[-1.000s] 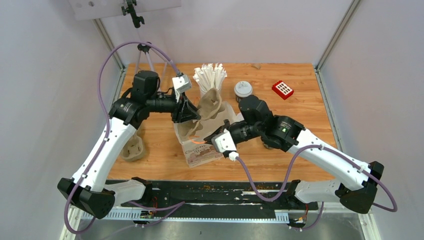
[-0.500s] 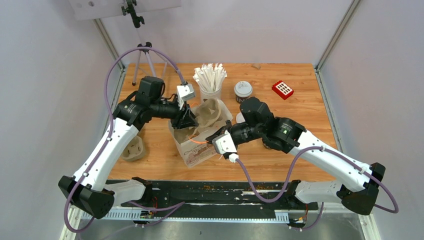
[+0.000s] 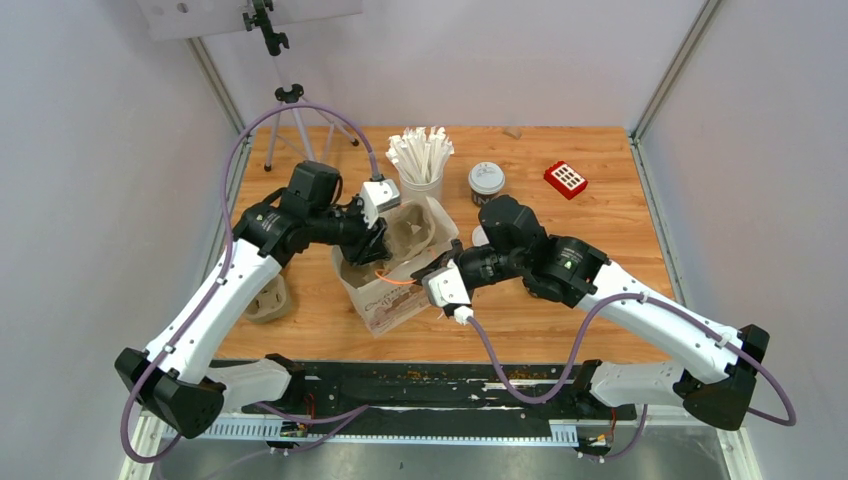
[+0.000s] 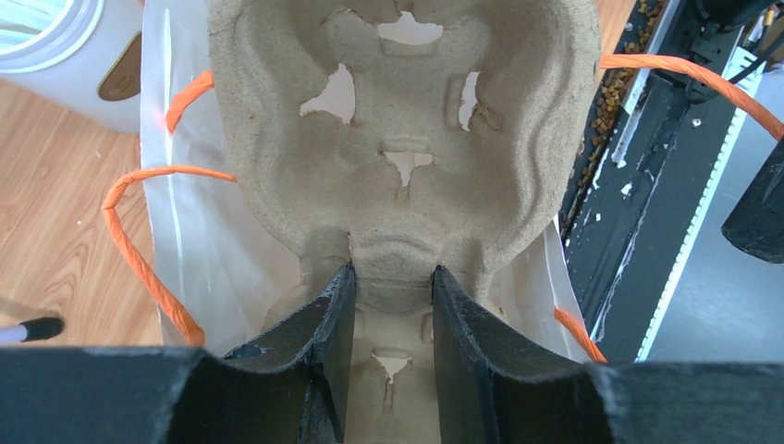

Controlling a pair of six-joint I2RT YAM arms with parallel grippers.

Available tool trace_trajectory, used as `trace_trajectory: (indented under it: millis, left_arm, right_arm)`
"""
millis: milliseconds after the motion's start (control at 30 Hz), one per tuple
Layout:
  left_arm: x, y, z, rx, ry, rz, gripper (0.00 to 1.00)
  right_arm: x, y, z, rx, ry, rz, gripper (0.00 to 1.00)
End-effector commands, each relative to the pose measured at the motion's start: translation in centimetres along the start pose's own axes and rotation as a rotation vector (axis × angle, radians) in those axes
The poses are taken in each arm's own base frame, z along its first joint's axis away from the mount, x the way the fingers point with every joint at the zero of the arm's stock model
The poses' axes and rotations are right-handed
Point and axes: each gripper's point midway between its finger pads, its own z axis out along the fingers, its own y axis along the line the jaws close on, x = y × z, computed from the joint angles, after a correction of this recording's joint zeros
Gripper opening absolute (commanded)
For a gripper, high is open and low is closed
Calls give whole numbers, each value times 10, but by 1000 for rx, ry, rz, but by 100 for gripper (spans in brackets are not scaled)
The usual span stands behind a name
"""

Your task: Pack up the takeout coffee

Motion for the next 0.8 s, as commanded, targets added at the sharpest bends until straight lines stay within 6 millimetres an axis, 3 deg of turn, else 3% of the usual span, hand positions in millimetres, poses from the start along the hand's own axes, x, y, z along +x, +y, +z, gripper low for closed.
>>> trace_trajectory:
  millis: [0, 300, 467, 767]
  left_arm:
    - [4, 3, -4, -54, 64, -17, 27]
    - [13, 15, 1, -160, 172, -77, 23]
    - [15, 19, 7, -187, 185, -135, 26]
    - [51, 16, 27, -173, 320, -225, 27]
  right_arm:
    - [-5, -9, 0, 37, -15, -15, 0]
    - [2, -6, 4, 37, -1, 16, 0]
    - [3, -8, 5, 50, 0, 27, 0]
    - [8, -5, 10, 46, 0, 53, 0]
